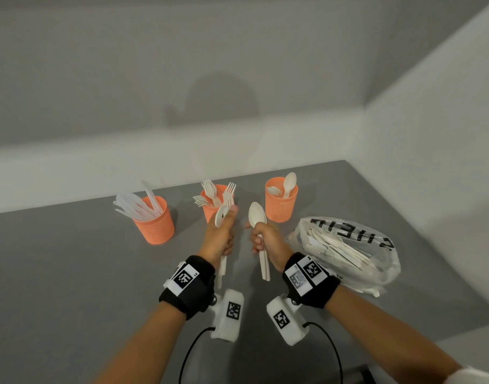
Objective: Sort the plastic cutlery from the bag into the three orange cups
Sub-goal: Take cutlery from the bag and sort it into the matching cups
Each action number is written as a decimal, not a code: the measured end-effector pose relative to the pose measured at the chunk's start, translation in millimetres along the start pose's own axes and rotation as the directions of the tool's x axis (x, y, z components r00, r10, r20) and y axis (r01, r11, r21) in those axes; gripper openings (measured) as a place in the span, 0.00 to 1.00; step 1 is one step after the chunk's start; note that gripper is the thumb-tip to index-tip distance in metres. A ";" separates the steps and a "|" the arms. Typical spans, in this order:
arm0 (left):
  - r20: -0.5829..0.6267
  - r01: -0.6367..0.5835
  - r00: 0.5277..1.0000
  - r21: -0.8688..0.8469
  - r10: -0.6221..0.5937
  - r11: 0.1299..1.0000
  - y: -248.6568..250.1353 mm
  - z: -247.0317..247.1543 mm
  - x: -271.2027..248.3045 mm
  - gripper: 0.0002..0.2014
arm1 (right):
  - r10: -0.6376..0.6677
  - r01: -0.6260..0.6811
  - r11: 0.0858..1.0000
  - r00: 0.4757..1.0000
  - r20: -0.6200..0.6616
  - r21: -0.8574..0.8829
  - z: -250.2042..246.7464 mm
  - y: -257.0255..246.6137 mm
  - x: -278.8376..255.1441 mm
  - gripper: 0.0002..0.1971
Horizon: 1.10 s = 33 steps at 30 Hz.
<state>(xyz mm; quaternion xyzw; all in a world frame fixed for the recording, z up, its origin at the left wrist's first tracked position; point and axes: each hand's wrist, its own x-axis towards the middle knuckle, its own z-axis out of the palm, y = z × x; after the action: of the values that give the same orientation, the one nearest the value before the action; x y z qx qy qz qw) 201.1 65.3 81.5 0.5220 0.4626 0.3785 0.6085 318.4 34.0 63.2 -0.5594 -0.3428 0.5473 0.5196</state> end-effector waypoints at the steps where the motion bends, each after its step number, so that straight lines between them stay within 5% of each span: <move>1: -0.010 0.039 0.999 -0.029 -0.039 0.999 -2.5 -2.2 2.9 0.15 | -0.003 0.004 1.000 0.999 -0.032 0.010 -2.1 0.8 2.9 0.07; 7: -0.187 0.073 0.978 -0.128 -0.096 0.989 -15.2 -12.1 27.2 0.18 | -0.036 0.056 0.993 0.981 -0.189 0.099 -9.4 -7.6 28.2 0.11; 11: -0.327 -0.062 0.944 -0.036 0.047 0.997 14.1 -22.4 56.7 0.20 | -0.107 0.190 0.965 0.914 -0.390 0.180 -18.9 -31.6 64.3 0.12; 17: -0.516 -0.296 0.807 0.070 0.288 0.953 65.1 -28.3 114.0 0.22 | -0.308 0.477 0.861 0.765 -0.565 0.176 -34.1 -84.8 94.9 0.13; 21: -0.443 -0.311 0.799 0.274 0.406 0.910 68.6 -23.1 144.7 0.23 | -0.377 0.554 0.825 0.687 -0.622 0.112 -44.9 -93.0 114.4 0.11; 33: -0.283 -0.251 0.855 0.509 0.435 0.823 7.6 -35.8 165.8 0.19 | -0.316 0.391 0.920 0.716 -0.622 -0.018 -58.3 -47.9 146.4 0.07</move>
<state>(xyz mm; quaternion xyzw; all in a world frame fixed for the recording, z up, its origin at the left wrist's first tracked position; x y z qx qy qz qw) 214.3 233.2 60.1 0.6402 0.5449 0.4600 0.2857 408.1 172.3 63.4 -0.5993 -0.2238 0.2448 0.7286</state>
